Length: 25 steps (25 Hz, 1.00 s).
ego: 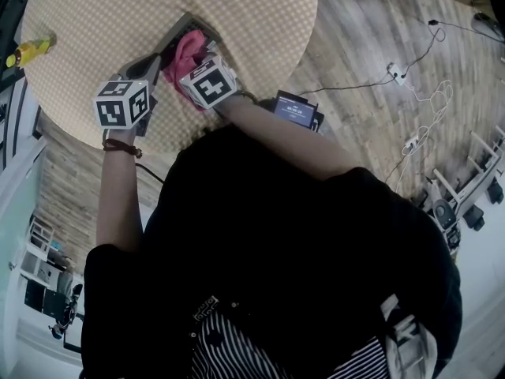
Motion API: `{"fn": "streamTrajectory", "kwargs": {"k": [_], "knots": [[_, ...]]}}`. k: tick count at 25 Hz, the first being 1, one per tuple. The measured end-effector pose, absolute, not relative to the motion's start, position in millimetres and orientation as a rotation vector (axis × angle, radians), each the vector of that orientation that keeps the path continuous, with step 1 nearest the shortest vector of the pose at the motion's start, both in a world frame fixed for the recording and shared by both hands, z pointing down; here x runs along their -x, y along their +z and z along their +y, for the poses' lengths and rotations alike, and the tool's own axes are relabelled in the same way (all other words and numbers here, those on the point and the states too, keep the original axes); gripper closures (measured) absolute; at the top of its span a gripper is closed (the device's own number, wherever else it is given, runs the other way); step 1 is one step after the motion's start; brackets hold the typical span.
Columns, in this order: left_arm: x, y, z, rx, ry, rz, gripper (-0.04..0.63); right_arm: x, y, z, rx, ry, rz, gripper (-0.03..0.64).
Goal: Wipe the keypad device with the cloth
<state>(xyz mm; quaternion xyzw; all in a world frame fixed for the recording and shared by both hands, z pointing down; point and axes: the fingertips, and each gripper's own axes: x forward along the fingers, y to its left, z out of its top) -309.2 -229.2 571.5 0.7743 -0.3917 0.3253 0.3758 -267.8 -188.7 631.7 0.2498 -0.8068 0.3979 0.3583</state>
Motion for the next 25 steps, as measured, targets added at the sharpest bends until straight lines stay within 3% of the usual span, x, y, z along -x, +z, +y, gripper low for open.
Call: {"fn": "streamTrajectory", "kwargs": {"k": [7, 19, 25], "knots": [[309.8, 571.5, -230.0, -1.980, 0.835, -0.995, 0.594, 297.5, 595.3, -206.7, -0.575, 0.927, -2.251, 0.551], [311.1, 573.1, -228.1, -1.979, 0.816, -0.995, 0.594, 259.1, 664.4, -160.1, -0.528, 1.007, -2.089, 0.552], [311.1, 571.0, -229.7, -1.984, 0.814, -1.012, 0.594, 260.6, 654.6, -165.4, -0.541, 0.997, -2.047, 0.551]]}}
